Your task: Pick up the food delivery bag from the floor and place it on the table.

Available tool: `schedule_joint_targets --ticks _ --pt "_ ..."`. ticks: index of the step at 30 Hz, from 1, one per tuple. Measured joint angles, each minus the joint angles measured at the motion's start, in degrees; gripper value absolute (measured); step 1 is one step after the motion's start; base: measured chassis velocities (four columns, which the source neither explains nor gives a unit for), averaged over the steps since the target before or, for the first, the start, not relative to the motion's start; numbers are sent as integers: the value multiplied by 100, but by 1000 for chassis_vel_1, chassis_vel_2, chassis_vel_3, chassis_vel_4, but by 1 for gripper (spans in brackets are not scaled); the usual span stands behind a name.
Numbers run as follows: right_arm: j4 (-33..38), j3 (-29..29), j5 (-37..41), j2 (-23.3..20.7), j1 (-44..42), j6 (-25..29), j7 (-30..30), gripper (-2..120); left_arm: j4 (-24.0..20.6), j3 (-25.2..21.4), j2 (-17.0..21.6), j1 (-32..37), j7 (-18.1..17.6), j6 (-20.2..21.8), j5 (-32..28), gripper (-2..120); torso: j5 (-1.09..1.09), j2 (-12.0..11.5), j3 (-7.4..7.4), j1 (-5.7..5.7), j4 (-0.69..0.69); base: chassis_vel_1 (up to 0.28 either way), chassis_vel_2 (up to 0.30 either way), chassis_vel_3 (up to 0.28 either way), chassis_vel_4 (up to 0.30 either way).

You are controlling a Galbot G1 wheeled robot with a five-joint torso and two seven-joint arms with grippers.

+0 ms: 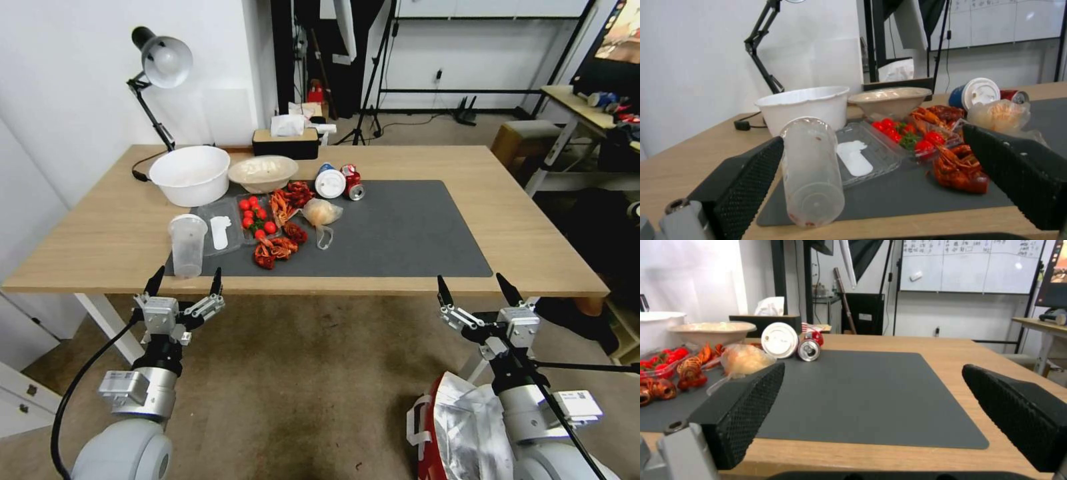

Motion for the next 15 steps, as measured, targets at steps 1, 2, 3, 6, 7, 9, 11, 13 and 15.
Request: schedule_joint_targets --ticks 1,2,3,6,7,9,11,13,15 --pt "0 2 0 5 -1 2 0 100 0 6 0 -1 2 0 -2 100 0 -37 -20 -16 0 0 0 0 0" --pt "0 2 0 5 -1 2 0 100 0 6 0 -1 2 0 -2 100 0 -37 -20 -16 0 0 0 0 0" --pt "1 3 0 13 -5 5 -2 100 2 15 -2 -2 4 -1 -4 100 0 -88 -48 -38 0 0 0 0 0" --pt "2 5 0 28 -15 17 -5 100 9 27 -2 -3 6 -1 -7 100 0 -165 -92 -72 0 0 0 0 0" --pt "2 9 -2 36 -20 26 -8 100 13 32 -2 -3 11 -3 -12 100 0 -223 -126 -96 0 0 0 0 0" --pt "5 11 -3 43 -22 29 -8 100 13 32 1 -1 19 -6 -19 100 0 -273 -153 -118 0 0 0 0 0" --pt "8 12 -4 49 -23 30 -8 100 13 33 4 2 21 -10 -23 100 0 -311 -174 -136 0 0 0 0 0" --pt "28 12 -4 74 -29 32 -8 100 13 33 9 14 38 -24 -37 100 0 -400 -225 -176 0 0 0 0 0" --pt "33 12 -4 82 -29 33 -8 100 10 32 9 20 42 -29 -38 100 0 -428 -241 -188 0 0 0 0 0"
